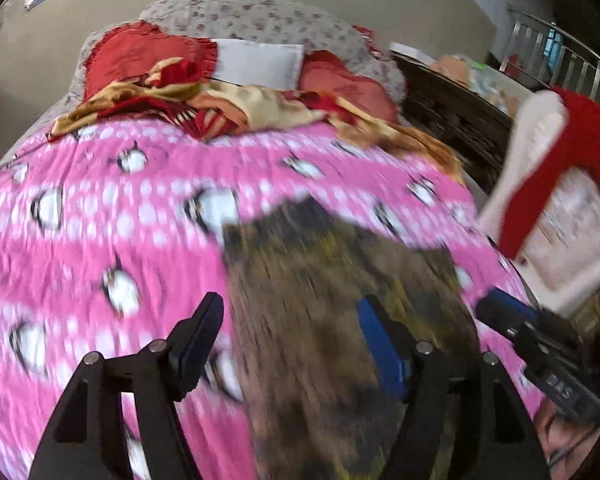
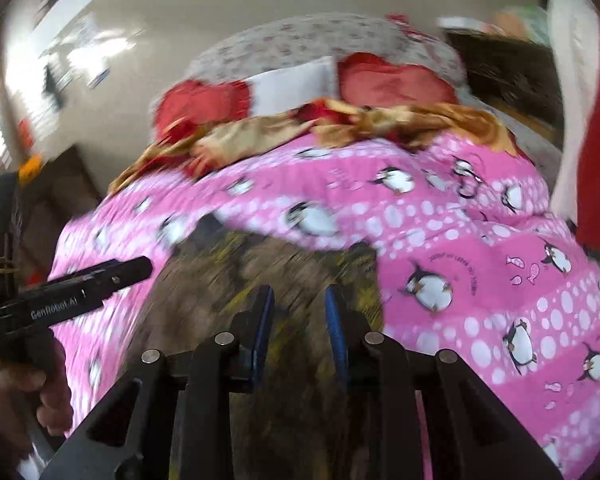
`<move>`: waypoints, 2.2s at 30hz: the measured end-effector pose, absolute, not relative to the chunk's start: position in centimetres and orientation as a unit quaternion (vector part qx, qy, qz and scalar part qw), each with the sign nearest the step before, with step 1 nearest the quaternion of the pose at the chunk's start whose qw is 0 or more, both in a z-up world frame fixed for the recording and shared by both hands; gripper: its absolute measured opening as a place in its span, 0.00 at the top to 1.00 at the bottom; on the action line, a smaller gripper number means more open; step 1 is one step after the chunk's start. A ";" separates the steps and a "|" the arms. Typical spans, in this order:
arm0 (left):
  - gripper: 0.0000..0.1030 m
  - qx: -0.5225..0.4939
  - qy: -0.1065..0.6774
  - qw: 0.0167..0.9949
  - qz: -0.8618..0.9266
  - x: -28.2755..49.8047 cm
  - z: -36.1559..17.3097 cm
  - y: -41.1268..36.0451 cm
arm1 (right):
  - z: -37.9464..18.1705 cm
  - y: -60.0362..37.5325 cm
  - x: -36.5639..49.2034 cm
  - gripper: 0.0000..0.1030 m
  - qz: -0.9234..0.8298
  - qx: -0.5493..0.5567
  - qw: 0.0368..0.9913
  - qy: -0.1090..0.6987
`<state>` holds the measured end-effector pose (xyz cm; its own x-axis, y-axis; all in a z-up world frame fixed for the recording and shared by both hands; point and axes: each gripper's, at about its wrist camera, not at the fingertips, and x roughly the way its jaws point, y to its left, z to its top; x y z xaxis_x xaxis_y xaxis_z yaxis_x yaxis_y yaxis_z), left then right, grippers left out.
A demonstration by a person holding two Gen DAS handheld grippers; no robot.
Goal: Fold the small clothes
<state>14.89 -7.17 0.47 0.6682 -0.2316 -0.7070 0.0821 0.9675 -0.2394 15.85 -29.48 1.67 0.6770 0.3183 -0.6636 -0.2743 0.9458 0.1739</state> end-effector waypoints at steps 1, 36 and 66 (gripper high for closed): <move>0.29 -0.092 0.402 0.906 -0.090 13.8 -0.1 -7.6 | 1.5 -29.1 15.1 0.88 0.174 0.015 0.912 0.371; 0.19 -0.022 0.435 0.900 0.019 11.5 -2.5 -7.9 | -1.6 -39.4 10.7 0.49 0.118 0.038 0.905 0.407; 0.11 -0.239 0.478 0.807 -0.251 15.8 -6.1 -5.1 | -7.4 -38.0 18.9 0.16 0.288 0.273 0.784 0.478</move>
